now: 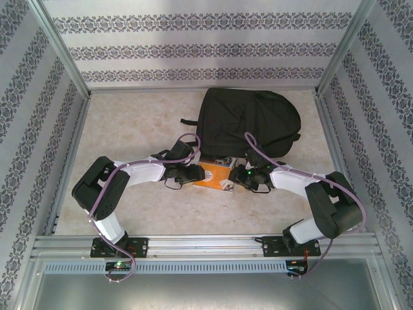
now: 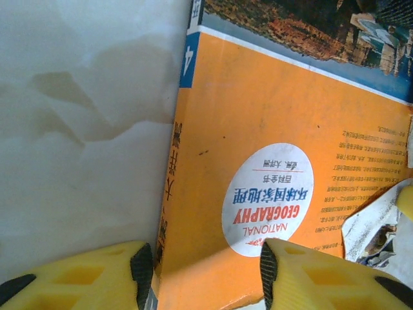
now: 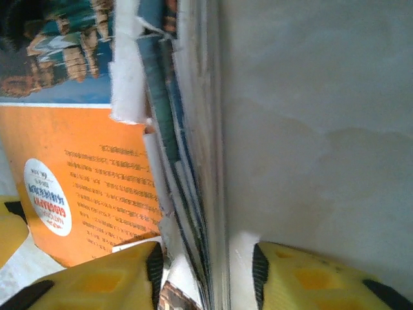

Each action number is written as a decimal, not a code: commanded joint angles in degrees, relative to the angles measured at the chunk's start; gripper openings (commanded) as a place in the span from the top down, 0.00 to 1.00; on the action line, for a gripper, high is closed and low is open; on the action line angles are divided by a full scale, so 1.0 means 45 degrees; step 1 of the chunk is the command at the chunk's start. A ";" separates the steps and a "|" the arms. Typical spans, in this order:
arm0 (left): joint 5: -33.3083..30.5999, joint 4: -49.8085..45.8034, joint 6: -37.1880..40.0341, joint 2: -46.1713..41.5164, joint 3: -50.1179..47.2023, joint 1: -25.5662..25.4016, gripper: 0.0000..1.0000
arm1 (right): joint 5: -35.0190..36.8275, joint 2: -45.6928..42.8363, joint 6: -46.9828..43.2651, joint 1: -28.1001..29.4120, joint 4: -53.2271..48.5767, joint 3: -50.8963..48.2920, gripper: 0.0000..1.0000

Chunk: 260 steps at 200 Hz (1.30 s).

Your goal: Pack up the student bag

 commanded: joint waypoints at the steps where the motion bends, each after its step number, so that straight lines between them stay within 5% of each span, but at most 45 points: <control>1: 0.0311 0.1258 0.0063 0.1159 0.0007 -0.0514 0.53 | -0.0748 0.0319 0.0065 0.0029 0.1075 -0.0161 0.66; 115: -0.0106 0.0940 0.0260 0.1549 0.0313 -0.1142 0.57 | -0.1956 -0.1342 0.1257 0.0015 0.1099 0.0132 0.69; 178: 0.0028 0.1133 0.0073 0.1585 0.0347 -0.1279 0.59 | -0.2295 0.0304 0.1831 0.0051 0.2716 -0.0209 0.60; 226: -0.0249 0.0976 -0.0052 0.0874 -0.0124 -0.1226 0.60 | -0.1862 0.0653 0.2114 0.0003 0.3378 -0.0736 0.89; 260: -0.0374 0.0643 -0.0406 -0.1183 -0.1224 -0.0587 0.40 | -0.2512 0.0112 0.2757 0.0064 0.3733 -0.0956 0.96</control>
